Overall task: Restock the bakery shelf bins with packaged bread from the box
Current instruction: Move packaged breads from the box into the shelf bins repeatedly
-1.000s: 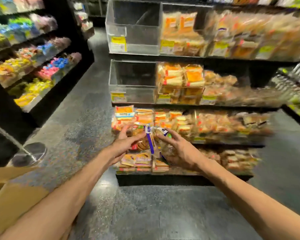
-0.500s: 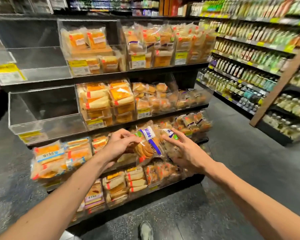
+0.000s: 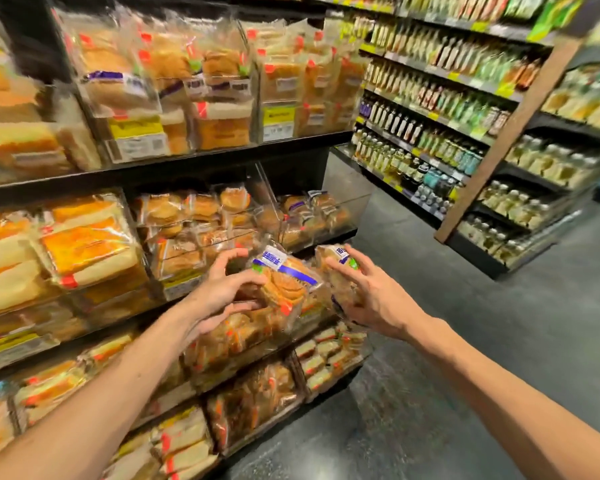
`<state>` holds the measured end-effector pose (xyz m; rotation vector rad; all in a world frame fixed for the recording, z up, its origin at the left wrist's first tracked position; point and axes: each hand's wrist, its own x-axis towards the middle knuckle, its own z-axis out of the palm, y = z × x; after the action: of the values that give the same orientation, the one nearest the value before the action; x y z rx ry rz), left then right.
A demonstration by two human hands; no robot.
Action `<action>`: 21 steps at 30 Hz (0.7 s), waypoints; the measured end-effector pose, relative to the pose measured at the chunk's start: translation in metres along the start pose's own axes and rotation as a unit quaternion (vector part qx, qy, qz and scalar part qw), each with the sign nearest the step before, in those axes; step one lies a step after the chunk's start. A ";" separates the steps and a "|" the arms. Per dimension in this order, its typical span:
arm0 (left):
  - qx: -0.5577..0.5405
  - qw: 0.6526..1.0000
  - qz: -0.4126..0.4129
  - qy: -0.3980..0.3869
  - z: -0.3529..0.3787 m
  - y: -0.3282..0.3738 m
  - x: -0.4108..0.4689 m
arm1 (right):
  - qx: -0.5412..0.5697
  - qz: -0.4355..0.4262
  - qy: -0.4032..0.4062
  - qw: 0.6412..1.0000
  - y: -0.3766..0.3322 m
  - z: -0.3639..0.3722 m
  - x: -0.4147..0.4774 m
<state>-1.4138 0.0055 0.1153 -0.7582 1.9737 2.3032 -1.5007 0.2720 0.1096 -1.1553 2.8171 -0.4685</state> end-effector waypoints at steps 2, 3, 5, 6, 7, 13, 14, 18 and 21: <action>0.015 0.999 0.018 -0.025 0.016 0.008 0.026 | 0.002 0.004 0.003 1.000 0.027 -0.005 0.014; 0.020 0.999 0.023 -0.040 0.024 0.013 0.039 | 0.003 0.009 0.004 1.000 0.041 -0.008 0.022; 0.032 0.997 0.015 -0.068 0.039 0.022 0.062 | 0.006 0.018 0.001 1.000 0.070 -0.013 0.042; 0.042 0.996 0.016 -0.076 0.047 0.026 0.072 | 0.006 0.017 -0.004 1.000 0.084 -0.016 0.053; 0.058 0.995 0.021 -0.075 0.055 0.029 0.084 | 0.003 0.012 -0.011 1.000 0.098 -0.019 0.066; -0.006 0.996 0.060 0.059 0.108 0.040 0.158 | 0.006 -0.061 -0.053 0.997 0.186 -0.049 0.156; -0.024 0.993 0.063 0.099 0.116 0.042 0.169 | 0.020 -0.079 -0.058 0.995 0.200 -0.054 0.169; -0.049 0.967 0.081 0.239 0.140 0.050 0.206 | 0.054 -0.114 -0.086 0.988 0.240 -0.071 0.217; 0.091 0.933 0.104 0.332 0.148 0.063 0.227 | 0.081 -0.146 -0.108 0.980 0.253 -0.078 0.247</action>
<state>-1.6859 0.0639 0.1032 -1.5336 2.5923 2.0837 -1.8622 0.2910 0.1220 -1.4890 2.3909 -0.5411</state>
